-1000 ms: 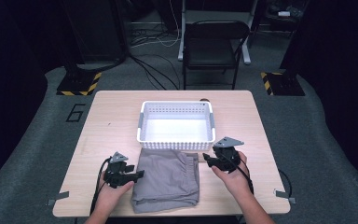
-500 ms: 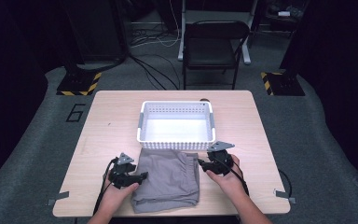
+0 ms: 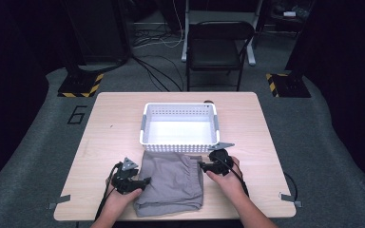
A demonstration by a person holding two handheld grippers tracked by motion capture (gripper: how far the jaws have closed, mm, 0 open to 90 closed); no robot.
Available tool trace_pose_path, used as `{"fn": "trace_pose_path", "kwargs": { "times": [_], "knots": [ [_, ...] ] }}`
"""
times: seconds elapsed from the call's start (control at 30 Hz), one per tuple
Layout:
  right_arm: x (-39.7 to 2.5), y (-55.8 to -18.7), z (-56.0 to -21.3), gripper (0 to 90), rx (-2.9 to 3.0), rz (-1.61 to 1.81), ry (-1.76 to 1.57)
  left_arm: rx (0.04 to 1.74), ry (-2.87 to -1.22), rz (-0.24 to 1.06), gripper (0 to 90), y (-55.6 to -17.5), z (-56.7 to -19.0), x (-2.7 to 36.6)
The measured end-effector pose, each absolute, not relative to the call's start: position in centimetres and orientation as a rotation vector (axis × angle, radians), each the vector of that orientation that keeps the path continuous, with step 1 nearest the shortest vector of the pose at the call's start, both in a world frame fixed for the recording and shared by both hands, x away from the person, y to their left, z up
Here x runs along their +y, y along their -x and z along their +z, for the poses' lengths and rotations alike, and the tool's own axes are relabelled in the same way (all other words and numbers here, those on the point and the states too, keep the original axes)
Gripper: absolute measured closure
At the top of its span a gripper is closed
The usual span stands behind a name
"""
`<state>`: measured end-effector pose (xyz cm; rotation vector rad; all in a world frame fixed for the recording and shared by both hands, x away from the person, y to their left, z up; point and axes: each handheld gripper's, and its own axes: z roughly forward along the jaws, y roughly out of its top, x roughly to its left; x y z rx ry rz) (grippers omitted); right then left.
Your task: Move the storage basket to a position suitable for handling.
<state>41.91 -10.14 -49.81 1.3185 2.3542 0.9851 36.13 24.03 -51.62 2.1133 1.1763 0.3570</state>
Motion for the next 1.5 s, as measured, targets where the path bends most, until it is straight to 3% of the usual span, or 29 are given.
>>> {"fn": "trace_pose_path", "kwargs": {
  "times": [0.63, 1.5],
  "knots": [
    [-9.1, -43.1, -50.6, 46.0, 2.318, 0.999, -1.379, 1.164, -2.102, 0.385, 33.8, -35.9, -51.8, 23.9],
    [-7.7, -40.0, -49.9, 36.7, 2.528, 0.939, -1.319, 1.162, -2.124, 0.387, 33.6, -35.9, -51.7, 23.7]
  ]
}}
